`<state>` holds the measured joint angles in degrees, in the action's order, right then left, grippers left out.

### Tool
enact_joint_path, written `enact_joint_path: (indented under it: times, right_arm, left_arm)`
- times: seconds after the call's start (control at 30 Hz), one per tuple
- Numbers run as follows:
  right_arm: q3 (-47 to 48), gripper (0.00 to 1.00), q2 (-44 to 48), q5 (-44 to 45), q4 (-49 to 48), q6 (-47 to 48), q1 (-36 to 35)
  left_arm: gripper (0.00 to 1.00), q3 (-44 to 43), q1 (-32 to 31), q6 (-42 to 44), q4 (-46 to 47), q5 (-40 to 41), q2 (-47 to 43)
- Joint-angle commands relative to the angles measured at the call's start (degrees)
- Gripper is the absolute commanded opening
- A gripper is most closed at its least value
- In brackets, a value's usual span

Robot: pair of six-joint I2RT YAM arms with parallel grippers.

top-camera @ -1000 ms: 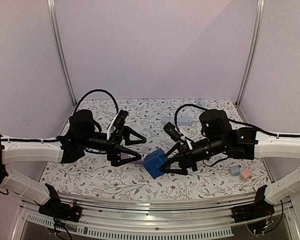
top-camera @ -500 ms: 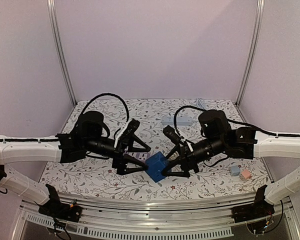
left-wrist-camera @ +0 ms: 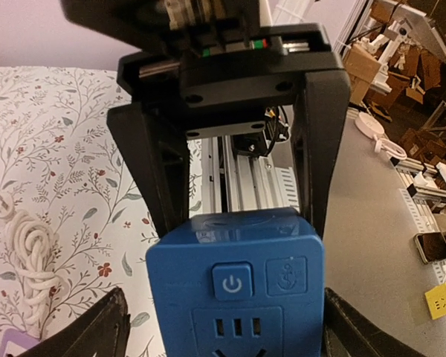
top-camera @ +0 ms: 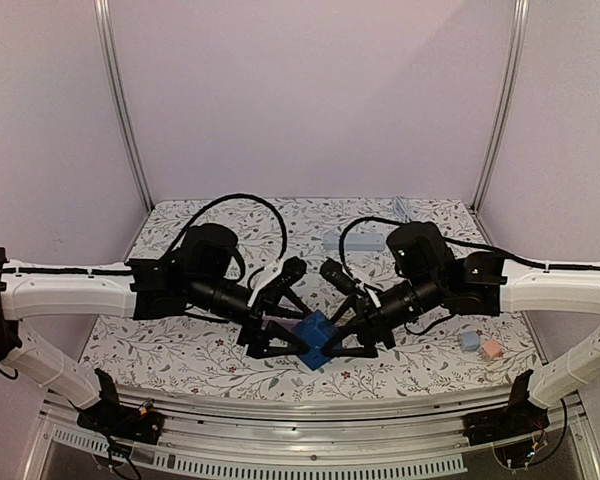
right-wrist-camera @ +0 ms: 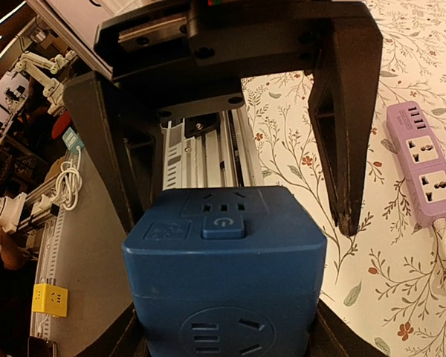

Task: Insert the plug

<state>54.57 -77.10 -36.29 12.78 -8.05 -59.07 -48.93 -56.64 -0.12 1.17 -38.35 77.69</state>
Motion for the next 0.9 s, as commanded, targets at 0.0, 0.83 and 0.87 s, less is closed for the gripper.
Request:
enact_joint_path:
  times: [0.0,0.83,0.87]
  right_arm:
    - [2.74,0.56,-0.44,-1.23,-0.51,1.49,-0.83]
    - [7.58,0.57,-4.56,1.67,5.54,6.77,-1.64]
    - [7.78,0.57,-4.69,1.88,5.76,6.82,-1.63]
  left_arm:
    - [0.85,-2.44,-1.44,3.44,-5.68,0.63,2.58]
    - [0.63,-6.49,-2.51,2.95,-8.86,-0.28,7.69]
    - [0.66,-6.41,-2.51,2.82,-8.78,-0.32,7.57]
